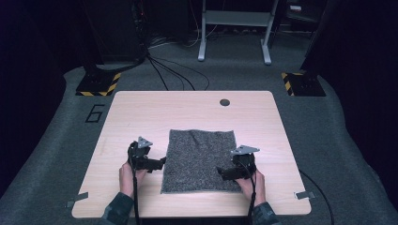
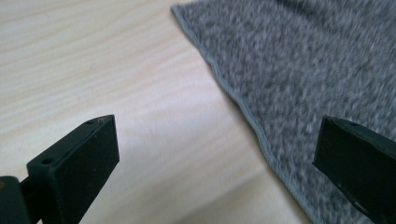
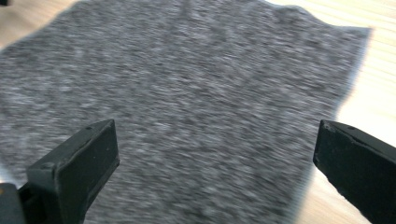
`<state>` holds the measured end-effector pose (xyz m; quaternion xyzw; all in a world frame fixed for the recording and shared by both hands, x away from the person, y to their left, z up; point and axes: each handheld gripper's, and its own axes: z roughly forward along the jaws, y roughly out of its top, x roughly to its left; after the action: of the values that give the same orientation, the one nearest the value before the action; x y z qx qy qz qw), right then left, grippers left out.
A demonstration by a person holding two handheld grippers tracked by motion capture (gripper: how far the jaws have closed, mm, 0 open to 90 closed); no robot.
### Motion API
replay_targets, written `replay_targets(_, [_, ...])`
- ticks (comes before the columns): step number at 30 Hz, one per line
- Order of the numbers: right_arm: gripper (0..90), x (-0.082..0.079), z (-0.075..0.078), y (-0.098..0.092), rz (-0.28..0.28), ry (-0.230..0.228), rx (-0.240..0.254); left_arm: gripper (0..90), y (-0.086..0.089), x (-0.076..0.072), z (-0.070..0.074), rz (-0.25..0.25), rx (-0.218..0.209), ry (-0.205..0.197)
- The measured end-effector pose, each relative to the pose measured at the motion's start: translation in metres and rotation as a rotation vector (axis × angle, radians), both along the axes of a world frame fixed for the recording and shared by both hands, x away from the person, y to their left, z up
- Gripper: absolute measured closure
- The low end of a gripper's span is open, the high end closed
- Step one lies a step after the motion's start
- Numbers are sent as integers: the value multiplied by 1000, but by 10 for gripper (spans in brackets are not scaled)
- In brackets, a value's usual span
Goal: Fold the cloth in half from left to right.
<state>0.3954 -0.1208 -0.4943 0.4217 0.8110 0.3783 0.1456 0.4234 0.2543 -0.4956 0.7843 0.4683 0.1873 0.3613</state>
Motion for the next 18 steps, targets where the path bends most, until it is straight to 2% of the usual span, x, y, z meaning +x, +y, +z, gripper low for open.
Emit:
replay_targets(1, [0,-1,0,5,18,-11,-10,0,1,3,0,2,-6,-7])
replay_targets(3, [0,-5,1,14,34,-13,-7,0,3,11,0,-1,-41,37])
replay_targets(6, [0,-11,1,26,56,-20,26,0,4,23,2,-8,-65,76])
replay_targets(9, [0,-15,0,40,74,-19,24,0,1,33,4,15,-84,80])
replay_targets(10, [0,-16,0,45,85,-14,25,0,-1,36,4,20,-98,88])
replay_targets(11, [0,-17,0,49,92,-12,26,0,-3,40,4,9,-129,90])
replay_targets(12, [0,-18,0,53,102,-13,25,8,-3,41,5,-3,-147,90])
replay_targets(14, [0,-20,1,59,113,-11,28,14,-4,44,6,-29,-137,57])
replay_targets(17, [0,-23,3,69,133,-10,31,60,-6,51,3,-76,-126,43])
replay_targets(18, [0,-25,4,74,145,-11,30,71,-8,53,2,-72,-124,35])
